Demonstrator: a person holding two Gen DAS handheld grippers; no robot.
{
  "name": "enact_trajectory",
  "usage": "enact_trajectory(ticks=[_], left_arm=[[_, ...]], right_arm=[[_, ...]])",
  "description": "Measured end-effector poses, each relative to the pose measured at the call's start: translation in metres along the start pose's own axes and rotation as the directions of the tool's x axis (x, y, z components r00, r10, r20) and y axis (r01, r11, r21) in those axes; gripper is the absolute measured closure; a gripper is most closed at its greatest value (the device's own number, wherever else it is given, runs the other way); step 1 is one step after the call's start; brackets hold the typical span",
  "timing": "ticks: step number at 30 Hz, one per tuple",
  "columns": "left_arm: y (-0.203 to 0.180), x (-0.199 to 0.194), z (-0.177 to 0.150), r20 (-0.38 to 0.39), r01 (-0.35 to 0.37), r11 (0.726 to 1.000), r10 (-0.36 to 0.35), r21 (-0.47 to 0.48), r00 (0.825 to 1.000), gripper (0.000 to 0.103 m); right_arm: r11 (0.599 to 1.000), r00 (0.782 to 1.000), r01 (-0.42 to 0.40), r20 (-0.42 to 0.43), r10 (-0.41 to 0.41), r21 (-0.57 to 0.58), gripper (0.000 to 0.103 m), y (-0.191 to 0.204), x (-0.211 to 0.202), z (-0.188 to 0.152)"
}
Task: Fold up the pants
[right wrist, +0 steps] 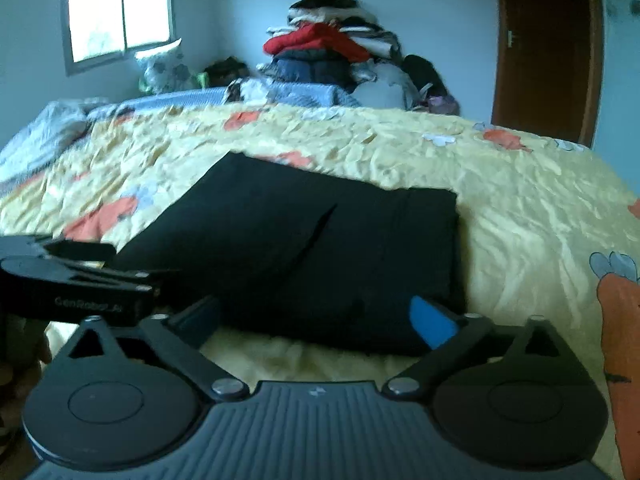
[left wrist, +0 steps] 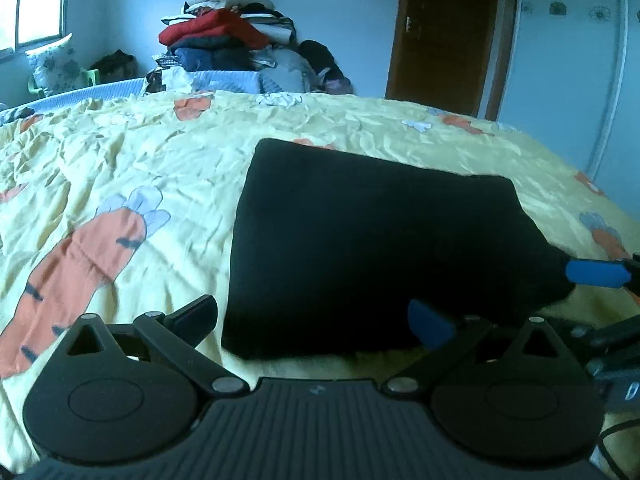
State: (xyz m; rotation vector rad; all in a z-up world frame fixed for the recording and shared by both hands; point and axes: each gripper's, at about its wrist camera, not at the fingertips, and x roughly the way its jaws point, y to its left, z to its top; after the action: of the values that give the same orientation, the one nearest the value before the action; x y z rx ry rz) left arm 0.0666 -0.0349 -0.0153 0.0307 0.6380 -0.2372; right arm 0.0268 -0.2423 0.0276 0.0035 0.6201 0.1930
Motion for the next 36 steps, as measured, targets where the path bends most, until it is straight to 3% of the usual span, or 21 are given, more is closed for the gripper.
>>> enact_trajectory(ticks=[7, 12, 19, 36], left_arm=[[-0.010, -0.017, -0.023, -0.041, -0.051, 0.994, 0.055, 0.091, 0.998, 0.001], [-0.004, -0.028, -0.036, -0.073, -0.041, 0.997, 0.046, 0.066, 0.996, 0.000], [-0.003, -0.038, -0.044, -0.040, -0.111, 0.987, 0.116, 0.113, 0.992, 0.000], [0.007, -0.039, -0.049, -0.045, -0.102, 0.993, 0.104, 0.059, 0.994, 0.000]], right_arm=[[0.999, 0.997, 0.031, -0.079, -0.028, 0.038, 0.000, 0.019, -0.007, -0.020], [0.997, 0.994, 0.034, -0.103, -0.027, 0.072, 0.000, 0.024, -0.014, -0.037], [0.995, 0.993, 0.091, -0.084, -0.086, 0.049, 0.000, 0.029, -0.026, -0.050], [0.986, 0.987, 0.153, -0.067, -0.148, 0.065, 0.000, 0.026, -0.025, -0.058]])
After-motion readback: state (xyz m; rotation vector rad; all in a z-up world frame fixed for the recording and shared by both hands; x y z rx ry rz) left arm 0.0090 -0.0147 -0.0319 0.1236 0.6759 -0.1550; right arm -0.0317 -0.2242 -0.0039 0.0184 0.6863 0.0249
